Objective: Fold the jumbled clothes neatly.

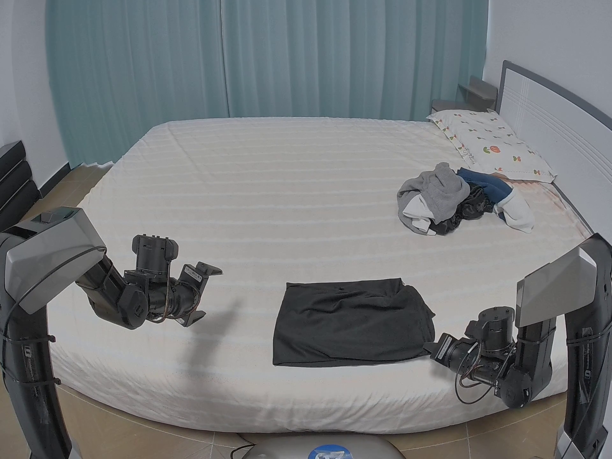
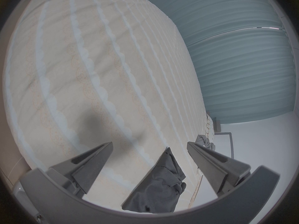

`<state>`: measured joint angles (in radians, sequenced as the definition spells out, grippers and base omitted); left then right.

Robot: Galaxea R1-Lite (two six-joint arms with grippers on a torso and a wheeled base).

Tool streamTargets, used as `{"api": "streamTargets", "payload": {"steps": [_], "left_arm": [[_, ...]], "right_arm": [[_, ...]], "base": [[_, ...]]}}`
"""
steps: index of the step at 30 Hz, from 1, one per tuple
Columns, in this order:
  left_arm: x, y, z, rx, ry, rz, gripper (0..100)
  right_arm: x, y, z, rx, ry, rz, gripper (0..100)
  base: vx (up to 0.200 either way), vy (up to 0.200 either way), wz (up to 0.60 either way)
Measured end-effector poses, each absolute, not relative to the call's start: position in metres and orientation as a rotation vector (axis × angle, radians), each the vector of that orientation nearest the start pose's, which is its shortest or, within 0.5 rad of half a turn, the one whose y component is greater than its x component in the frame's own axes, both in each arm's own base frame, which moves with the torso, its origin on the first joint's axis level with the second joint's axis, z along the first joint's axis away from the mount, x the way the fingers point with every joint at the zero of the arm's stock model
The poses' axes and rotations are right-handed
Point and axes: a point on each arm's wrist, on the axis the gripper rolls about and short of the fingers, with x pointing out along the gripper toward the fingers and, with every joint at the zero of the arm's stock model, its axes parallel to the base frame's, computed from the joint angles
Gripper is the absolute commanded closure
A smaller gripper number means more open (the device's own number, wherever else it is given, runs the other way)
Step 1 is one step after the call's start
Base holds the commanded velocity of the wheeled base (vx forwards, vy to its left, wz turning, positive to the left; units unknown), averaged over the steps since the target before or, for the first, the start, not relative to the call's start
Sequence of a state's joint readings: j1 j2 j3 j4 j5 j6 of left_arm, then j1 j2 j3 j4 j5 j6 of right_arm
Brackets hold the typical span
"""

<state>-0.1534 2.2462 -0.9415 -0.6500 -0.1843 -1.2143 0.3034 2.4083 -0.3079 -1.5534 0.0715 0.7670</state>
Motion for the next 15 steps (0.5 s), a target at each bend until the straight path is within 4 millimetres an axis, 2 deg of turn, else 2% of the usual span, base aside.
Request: {"api": "streamTargets", "payload": {"steps": [3,4,10,15], "left_arm": [[0.382,-0.063,0.023,-1.167,0.771,0.115,0],[0.382,-0.063,0.023,-1.167,0.771,0.115,0],[0.383,-0.063,0.024,-1.173,0.769,0.117,0],[0.383,-0.062,0.024,-1.174,0.768,0.118,0]], "right_arm": [[0.269,0.086,-0.041,0.666,0.671,0.135,100],[0.268,0.085,-0.041,0.659,0.676,0.135,0],[0.267,0.084,-0.039,0.650,0.668,0.137,0],[0.270,0.080,-0.026,0.679,0.624,0.142,0]], "base": [[0.000,0.000,0.00],[0.000,0.000,0.00],[0.000,0.000,0.00],[0.200,0.000,0.00]]}}
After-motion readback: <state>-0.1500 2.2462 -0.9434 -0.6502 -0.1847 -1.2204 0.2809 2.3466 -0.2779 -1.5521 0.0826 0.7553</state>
